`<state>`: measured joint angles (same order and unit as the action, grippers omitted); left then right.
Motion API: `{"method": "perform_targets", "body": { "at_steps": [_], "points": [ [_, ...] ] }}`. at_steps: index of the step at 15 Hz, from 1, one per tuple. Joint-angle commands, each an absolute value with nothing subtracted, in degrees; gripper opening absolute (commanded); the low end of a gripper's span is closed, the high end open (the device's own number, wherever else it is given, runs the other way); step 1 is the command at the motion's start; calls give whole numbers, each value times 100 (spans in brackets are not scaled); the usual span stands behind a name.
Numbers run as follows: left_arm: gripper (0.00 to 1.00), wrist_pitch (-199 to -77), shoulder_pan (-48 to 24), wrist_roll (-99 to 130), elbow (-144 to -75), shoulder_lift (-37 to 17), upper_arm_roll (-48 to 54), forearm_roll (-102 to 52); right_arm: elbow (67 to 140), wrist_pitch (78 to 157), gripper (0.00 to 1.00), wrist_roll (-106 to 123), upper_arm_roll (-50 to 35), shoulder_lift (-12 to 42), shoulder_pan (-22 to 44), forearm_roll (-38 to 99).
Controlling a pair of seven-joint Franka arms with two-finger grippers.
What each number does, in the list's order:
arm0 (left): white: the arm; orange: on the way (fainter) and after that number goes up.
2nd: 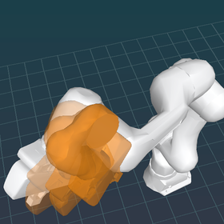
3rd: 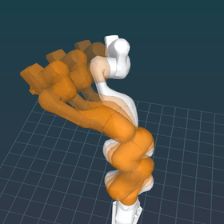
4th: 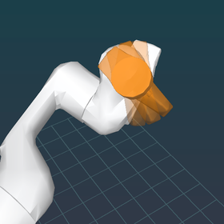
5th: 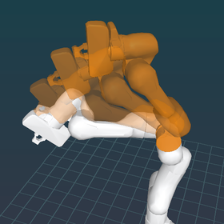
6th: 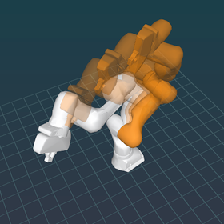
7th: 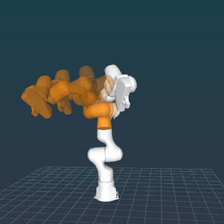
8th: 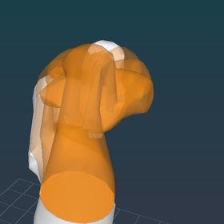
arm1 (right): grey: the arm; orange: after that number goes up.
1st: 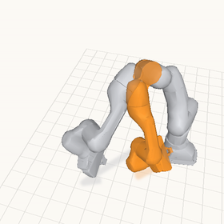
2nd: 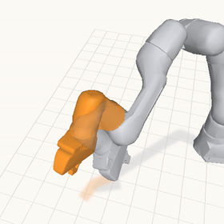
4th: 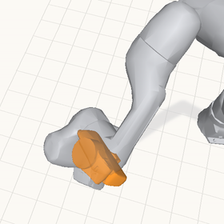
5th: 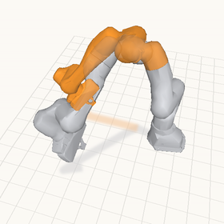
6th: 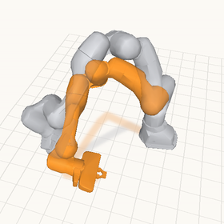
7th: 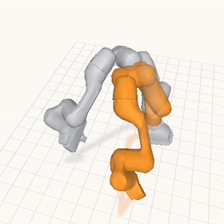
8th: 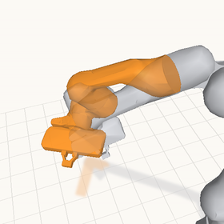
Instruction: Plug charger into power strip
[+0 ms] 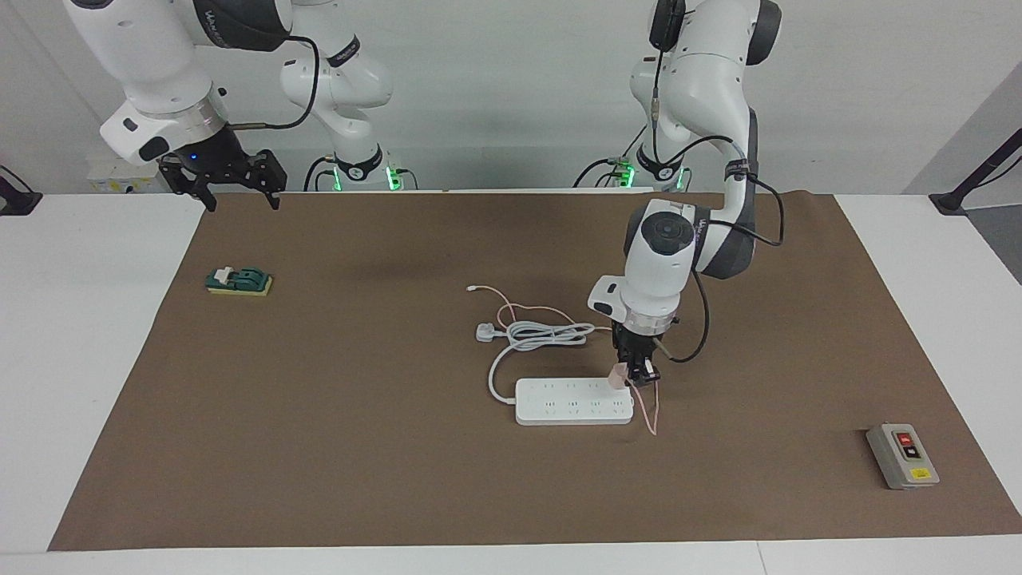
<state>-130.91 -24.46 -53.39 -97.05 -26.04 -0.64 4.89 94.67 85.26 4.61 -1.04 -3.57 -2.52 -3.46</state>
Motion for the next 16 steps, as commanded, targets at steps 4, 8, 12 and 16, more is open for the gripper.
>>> {"method": "perform_targets", "body": {
  "at_steps": [4, 8, 12, 16],
  "points": [
    [0, -13236, -2593, -5142, -10046, -2391, -141, 615, 9475, 8464, 100, 580, -158, -378, -299, -466],
    [0, -13350, -2646, -5124, -10055, -2443, -141, 615, 9475, 8464, 100, 571, -158, -387, -255, -466],
    [0, -13403, -2584, -5124, -10037, -2470, -141, 886, 9483, 8464, 100, 580, -158, -396, -246, -466],
    [0, -13403, -2540, -5142, -10020, -2470, -141, 932, 9483, 8455, 100, 598, -150, -387, -299, -466]
  ]
}}
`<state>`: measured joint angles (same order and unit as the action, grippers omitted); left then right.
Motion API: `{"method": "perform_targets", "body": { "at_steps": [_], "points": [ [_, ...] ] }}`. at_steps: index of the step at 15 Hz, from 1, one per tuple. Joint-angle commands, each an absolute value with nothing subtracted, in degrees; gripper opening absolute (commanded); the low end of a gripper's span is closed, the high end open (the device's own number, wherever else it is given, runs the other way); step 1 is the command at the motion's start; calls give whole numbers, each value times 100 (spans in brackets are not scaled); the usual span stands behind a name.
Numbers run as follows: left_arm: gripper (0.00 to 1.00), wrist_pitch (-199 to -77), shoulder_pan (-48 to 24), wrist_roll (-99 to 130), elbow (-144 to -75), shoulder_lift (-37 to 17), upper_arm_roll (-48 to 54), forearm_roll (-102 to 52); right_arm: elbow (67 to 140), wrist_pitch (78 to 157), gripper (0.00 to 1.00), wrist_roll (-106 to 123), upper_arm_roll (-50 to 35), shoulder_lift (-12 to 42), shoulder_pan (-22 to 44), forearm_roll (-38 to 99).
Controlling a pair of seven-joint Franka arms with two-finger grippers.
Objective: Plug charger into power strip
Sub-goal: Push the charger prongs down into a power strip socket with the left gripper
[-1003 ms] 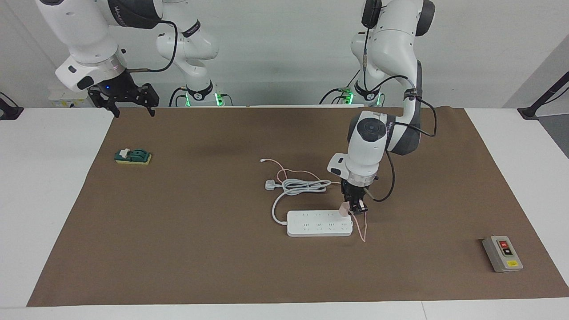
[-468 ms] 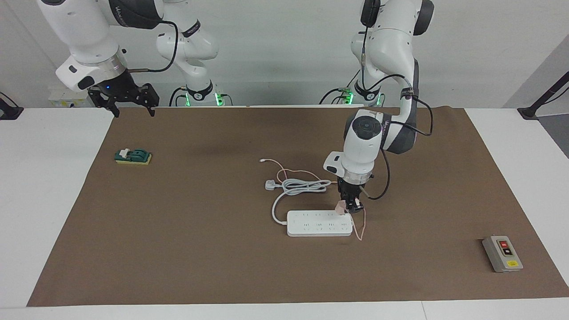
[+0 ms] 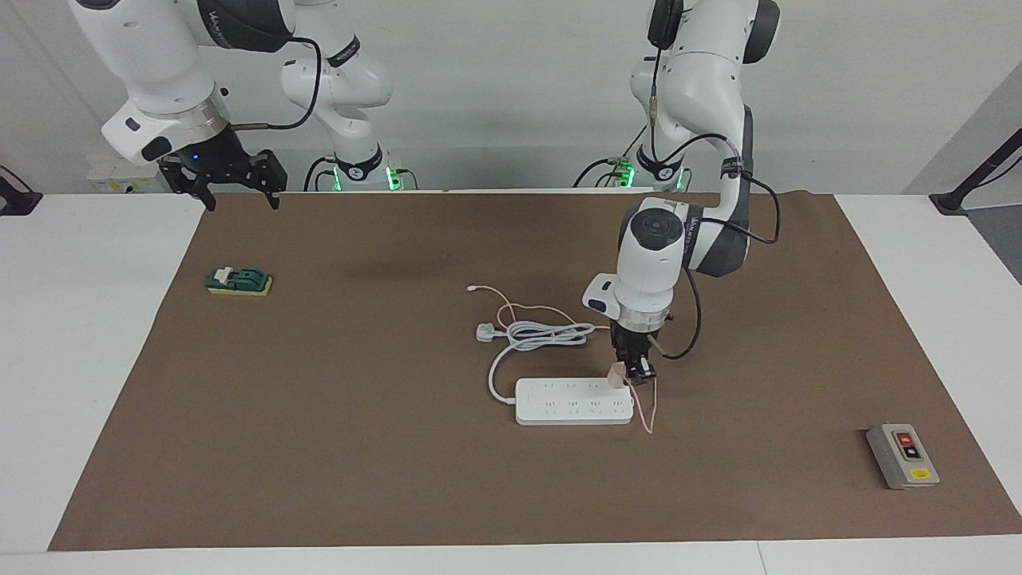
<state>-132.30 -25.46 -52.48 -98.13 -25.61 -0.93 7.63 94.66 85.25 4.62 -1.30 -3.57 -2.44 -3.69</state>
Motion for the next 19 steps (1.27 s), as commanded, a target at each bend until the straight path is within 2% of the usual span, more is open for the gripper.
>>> {"method": "perform_targets", "body": {
  "at_steps": [1, 8, 19],
  "points": [
    [0, -13412, -2549, -5133, -10028, -2470, -141, 932, 9483, 8455, 100, 598, -149, -395, -299, -466],
    [0, -13614, -2566, -5124, -9976, -2619, -141, 932, 9466, 8490, 100, 527, -149, -387, -273, -352],
    [0, -13096, -2566, -5185, -9668, -2883, -53, 1230, 9457, 8508, 100, 519, -149, -378, -264, -325]
  ]
}}
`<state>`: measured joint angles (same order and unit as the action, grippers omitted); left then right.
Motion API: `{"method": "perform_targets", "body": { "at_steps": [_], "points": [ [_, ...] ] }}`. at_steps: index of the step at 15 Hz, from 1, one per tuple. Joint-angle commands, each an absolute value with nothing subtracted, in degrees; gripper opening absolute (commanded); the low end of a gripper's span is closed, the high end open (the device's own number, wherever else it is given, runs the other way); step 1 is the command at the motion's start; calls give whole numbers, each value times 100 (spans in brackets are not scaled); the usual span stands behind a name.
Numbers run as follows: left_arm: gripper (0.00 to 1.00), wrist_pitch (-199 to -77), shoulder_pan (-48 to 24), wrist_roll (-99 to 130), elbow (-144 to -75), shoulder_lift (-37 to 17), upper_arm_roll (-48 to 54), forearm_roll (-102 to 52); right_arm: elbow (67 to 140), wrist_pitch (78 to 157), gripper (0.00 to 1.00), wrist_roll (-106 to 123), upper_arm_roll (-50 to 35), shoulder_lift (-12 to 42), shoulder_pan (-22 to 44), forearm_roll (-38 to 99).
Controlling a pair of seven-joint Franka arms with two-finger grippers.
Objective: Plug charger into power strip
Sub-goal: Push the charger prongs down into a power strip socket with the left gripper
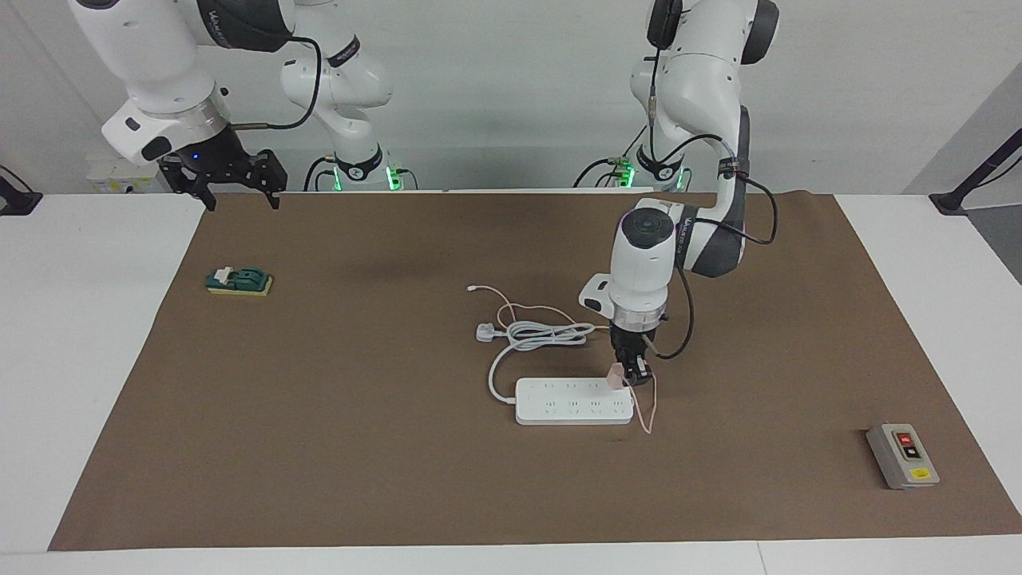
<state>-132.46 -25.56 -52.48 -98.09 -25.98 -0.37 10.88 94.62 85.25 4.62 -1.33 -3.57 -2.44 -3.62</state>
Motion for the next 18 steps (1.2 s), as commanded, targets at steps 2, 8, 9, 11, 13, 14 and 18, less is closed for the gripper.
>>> {"method": "perform_targets", "body": {
  "at_steps": [2, 8, 9, 11, 13, 14, 18],
  "points": [
    [0, -13052, -2540, -5203, -9537, -3023, -35, 1169, 9457, 8508, 100, 519, -149, -378, -272, -325],
    [0, -12630, -2338, -5265, -8930, -3305, 123, 757, 9466, 8508, 100, 545, -149, -387, -264, -343],
    [0, -12612, -2338, -5265, -8904, -3305, 140, 704, 9483, 8447, 100, 554, -149, -395, -272, -343],
    [0, -12525, -2355, -5265, -8825, -3322, 149, 651, 9483, 8411, 100, 554, -149, -396, -308, -343],
    [0, -12385, -2364, -5265, -8641, -3348, 149, 642, 9483, 8411, 100, 554, -149, -396, -308, -343],
    [0, -12262, -2373, -5273, -8570, -3349, 158, 676, 9483, 8411, 100, 554, -149, -396, -308, -343],
    [0, -12278, -2549, -5291, -8587, -3375, 176, 1282, 9483, 8411, 100, 554, -149, -396, -308, -343]
  ]
}}
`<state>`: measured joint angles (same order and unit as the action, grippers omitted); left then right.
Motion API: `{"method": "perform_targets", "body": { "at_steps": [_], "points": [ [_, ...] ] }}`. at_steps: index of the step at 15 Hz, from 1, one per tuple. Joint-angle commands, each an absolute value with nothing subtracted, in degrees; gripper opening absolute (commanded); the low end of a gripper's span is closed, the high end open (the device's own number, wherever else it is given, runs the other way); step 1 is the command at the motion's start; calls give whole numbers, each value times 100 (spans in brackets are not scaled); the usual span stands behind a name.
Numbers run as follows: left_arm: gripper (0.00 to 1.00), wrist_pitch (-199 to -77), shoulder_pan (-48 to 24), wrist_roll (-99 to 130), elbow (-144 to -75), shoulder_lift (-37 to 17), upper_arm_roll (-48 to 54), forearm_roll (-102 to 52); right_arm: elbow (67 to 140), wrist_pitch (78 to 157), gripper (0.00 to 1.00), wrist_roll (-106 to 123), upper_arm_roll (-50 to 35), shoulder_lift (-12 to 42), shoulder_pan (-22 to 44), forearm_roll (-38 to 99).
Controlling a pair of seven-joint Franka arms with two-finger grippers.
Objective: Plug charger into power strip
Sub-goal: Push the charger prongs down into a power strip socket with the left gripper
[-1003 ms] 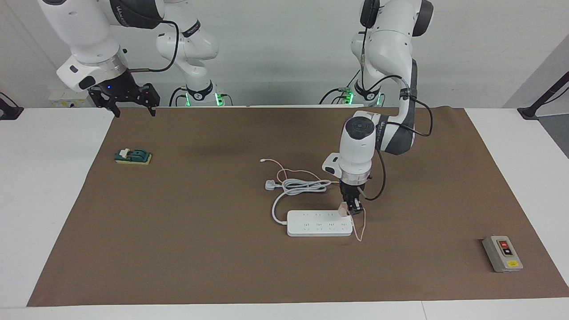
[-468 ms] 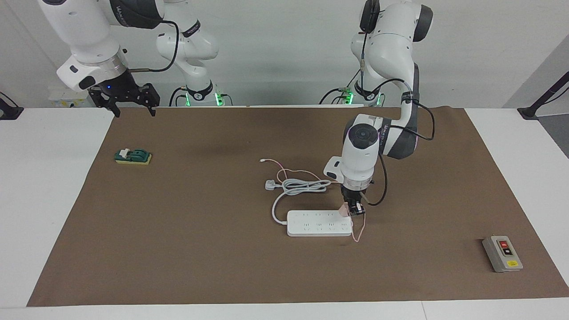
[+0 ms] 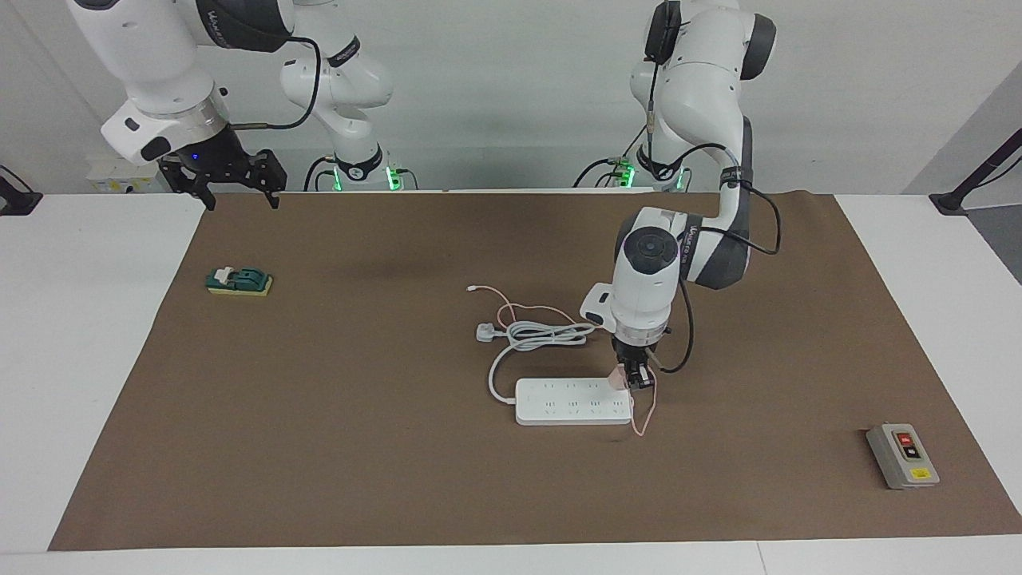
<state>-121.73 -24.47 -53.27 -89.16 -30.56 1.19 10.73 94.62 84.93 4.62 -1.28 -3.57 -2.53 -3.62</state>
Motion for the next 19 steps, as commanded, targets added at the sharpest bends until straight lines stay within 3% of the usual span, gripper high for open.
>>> {"method": "perform_targets", "body": {
  "at_steps": [1, 7, 12, 19],
  "points": [
    [0, -12278, -2584, -5291, -8604, -3375, 184, 1501, 9483, 8411, 100, 554, -149, -396, -308, -343],
    [0, -11629, -2479, -5440, -8227, -3726, 430, 1661, 9483, 8411, 100, 554, -149, -396, -308, -343],
    [0, -11066, -2399, -5748, -7410, -4227, 545, 1644, 9483, 8411, 100, 554, -149, -396, -308, -343],
    [0, -11083, -2461, -6038, -7400, -4245, 536, 2118, 9483, 8411, 100, 554, -149, -396, -308, -343]
  ]
}}
